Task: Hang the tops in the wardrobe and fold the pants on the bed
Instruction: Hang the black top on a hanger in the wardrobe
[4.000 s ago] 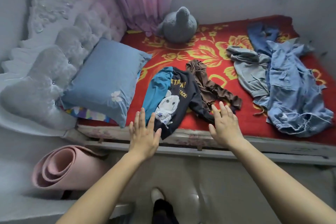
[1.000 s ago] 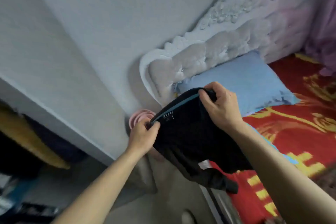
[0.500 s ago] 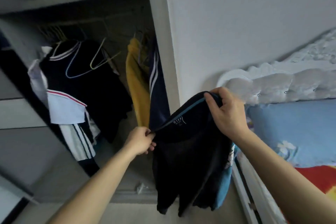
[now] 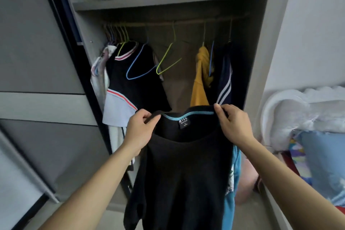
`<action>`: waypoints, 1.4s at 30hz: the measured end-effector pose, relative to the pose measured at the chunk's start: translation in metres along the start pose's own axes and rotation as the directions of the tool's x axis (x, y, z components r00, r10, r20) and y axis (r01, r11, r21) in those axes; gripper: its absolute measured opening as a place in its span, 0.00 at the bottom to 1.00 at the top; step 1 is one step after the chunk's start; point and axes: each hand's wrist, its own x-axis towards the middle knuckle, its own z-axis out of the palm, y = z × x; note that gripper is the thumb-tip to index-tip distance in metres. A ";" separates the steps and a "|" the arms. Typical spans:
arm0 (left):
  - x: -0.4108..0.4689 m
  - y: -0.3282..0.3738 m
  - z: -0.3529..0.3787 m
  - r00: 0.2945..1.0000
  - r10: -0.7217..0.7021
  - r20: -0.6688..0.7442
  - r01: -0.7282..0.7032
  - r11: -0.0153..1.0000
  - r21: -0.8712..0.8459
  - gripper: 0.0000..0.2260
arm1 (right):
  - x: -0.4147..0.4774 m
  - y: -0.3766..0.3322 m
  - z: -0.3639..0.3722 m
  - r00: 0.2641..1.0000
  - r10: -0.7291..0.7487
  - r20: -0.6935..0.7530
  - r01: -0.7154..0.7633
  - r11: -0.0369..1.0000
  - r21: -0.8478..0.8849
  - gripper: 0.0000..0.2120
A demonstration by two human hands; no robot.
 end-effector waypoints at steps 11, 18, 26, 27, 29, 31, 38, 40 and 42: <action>0.170 -0.026 0.005 0.978 -0.209 0.022 0.209 0.957 -0.201 0.08 | 0.164 0.000 0.126 0.998 0.033 0.050 -0.044 0.973 0.227 0.13; 0.266 -0.055 0.014 0.973 -0.231 0.011 0.231 0.972 -0.039 0.09 | 0.303 -0.049 0.193 0.991 0.078 0.107 -0.121 0.866 0.484 0.35; 0.340 -0.073 0.021 0.995 -0.097 0.038 0.100 0.993 -0.063 0.06 | 0.377 -0.080 0.246 0.932 0.128 0.339 -0.346 0.595 0.725 0.44; 0.349 -0.076 0.020 0.995 -0.080 0.059 0.085 0.993 -0.079 0.05 | 0.381 -0.079 0.255 0.939 0.135 0.316 -0.333 0.587 0.738 0.39; 0.372 -0.087 0.019 0.990 -0.047 0.130 0.062 0.992 -0.114 0.06 | 0.384 -0.081 0.262 0.979 0.165 0.121 -0.203 0.703 0.681 0.28; 0.389 -0.095 0.023 0.980 -0.003 0.197 0.032 0.989 -0.145 0.07 | 0.382 -0.083 0.254 0.992 0.099 -0.076 -0.044 0.848 0.528 0.23; 0.420 -0.132 0.038 0.920 0.106 0.377 -0.022 0.976 -0.219 0.08 | 0.288 -0.083 0.272 0.903 0.101 -0.417 -0.002 0.973 0.231 0.21; 0.419 -0.143 0.048 0.884 0.147 0.444 -0.057 0.976 -0.210 0.08 | 0.244 -0.071 0.286 0.873 0.165 -0.458 -0.075 0.975 0.208 0.17; 0.412 -0.153 0.060 0.826 0.196 0.529 -0.106 0.975 -0.197 0.08 | 0.206 -0.061 0.297 0.833 0.299 -0.465 -0.192 0.945 0.264 0.17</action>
